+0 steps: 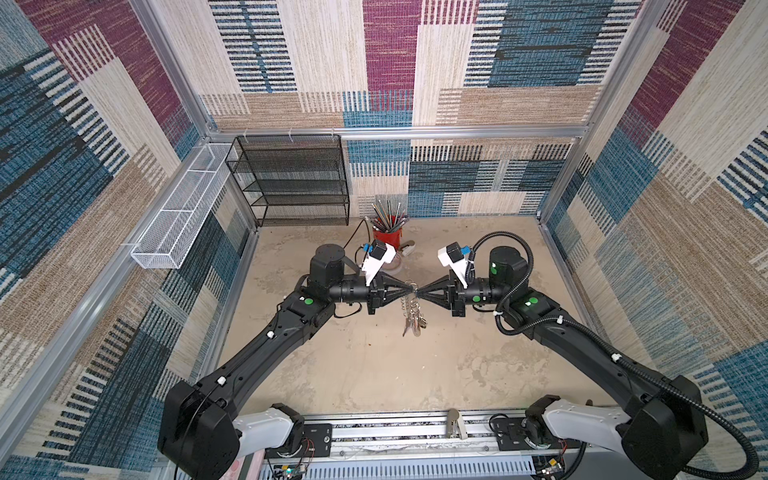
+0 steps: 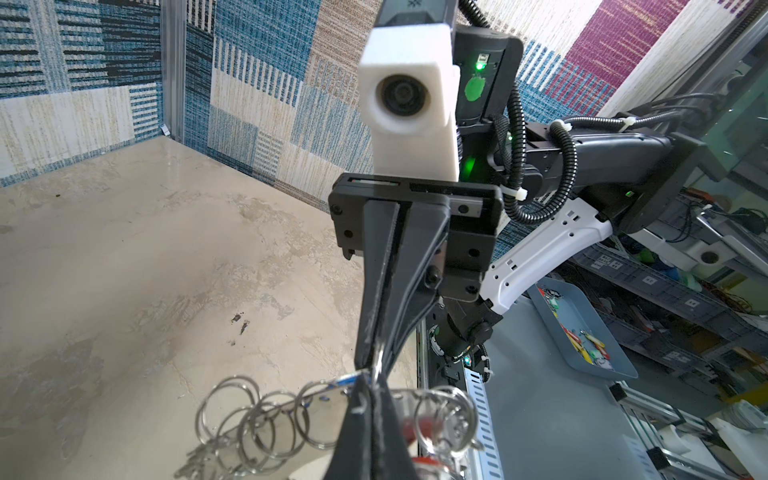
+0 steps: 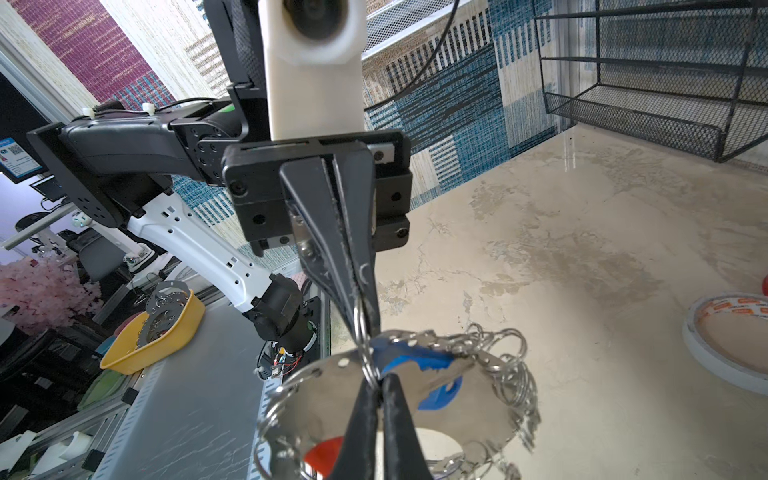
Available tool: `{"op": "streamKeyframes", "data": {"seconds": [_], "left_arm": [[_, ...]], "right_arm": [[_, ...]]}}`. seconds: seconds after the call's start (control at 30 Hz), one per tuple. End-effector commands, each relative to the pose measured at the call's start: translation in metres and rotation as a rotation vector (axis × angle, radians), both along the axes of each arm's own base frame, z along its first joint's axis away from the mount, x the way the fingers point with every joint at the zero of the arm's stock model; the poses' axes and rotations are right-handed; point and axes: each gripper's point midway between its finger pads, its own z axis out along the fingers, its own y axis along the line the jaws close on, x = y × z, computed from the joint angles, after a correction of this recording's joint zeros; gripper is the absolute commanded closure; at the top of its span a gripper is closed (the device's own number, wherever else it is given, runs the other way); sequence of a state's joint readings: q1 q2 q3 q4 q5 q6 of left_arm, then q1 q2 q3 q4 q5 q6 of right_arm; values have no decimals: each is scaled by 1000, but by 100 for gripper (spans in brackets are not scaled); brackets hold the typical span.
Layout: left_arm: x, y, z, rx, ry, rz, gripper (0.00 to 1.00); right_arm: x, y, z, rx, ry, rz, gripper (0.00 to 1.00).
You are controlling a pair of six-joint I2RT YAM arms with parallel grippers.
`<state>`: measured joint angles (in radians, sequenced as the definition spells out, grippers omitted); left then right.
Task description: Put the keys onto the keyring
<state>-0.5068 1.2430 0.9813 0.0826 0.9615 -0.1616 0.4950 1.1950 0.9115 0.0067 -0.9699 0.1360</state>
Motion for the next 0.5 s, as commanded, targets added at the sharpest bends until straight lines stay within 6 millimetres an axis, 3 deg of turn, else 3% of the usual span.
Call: {"op": "streamKeyframes", "data": {"seconds": [0.0, 0.47], "left_arm": [[-3, -1, 15, -48, -40, -12, 100], [-6, -6, 29, -153, -29, -59, 100]], "right_arm": [[2, 1, 5, 14, -20, -3, 98], [2, 7, -1, 10, 5, 45, 100]]}}
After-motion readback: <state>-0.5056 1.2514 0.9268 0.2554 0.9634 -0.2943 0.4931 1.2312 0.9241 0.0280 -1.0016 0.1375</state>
